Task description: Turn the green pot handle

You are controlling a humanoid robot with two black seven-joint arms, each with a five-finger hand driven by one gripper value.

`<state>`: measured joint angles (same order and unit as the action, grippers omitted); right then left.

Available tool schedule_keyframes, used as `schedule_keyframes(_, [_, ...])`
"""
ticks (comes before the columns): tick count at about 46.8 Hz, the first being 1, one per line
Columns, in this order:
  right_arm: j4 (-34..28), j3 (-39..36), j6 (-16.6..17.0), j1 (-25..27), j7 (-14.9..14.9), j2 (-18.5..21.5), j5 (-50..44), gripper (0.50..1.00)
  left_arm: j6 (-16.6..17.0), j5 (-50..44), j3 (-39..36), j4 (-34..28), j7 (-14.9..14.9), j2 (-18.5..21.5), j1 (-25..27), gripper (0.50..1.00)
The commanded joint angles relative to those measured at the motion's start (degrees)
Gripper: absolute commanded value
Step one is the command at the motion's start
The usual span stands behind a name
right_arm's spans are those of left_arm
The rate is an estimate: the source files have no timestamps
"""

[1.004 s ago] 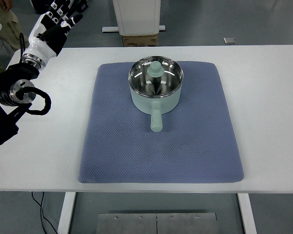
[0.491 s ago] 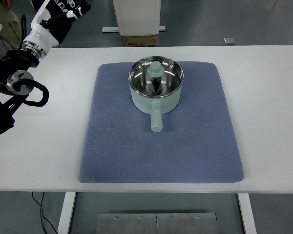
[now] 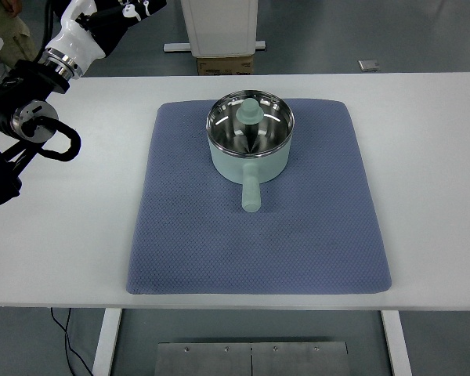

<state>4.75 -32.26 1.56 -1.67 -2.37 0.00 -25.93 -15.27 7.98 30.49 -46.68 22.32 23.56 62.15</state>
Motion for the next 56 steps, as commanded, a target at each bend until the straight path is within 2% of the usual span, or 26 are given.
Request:
schedule_keyframes(1, [0.0, 0.0, 0.02, 0.0, 0.0, 0.0, 0.0, 1.0, -0.11, 0.2, 0.01, -0.52, 0.0, 0.09, 0.34, 1.0])
schedule_keyframes(18, [0.0, 0.0, 0.02, 0.0, 0.0, 0.0, 0.0, 1.0, -0.02, 4.5, -0.17, -4.03, -0.09, 0.17, 2.45, 1.0])
schedule_keyframes(24, [0.0, 0.0, 0.02, 0.0, 0.0, 0.0, 0.0, 1.0, -0.11, 5.03, -0.26, -5.79, -0.09, 1.67, 2.89, 1.0])
schedule_keyframes(45, [0.0, 0.0, 0.02, 0.0, 0.0, 0.0, 0.0, 1.0, -3.8, 13.73, -0.26, -9.22, -0.09, 2.55, 4.91, 1.0])
schedule_keyframes(56, [0.0, 0.0, 0.02, 0.0, 0.0, 0.0, 0.0, 1.0, -4.24, 16.63, -0.43, -10.71, -0.09, 2.63, 5.62, 1.0])
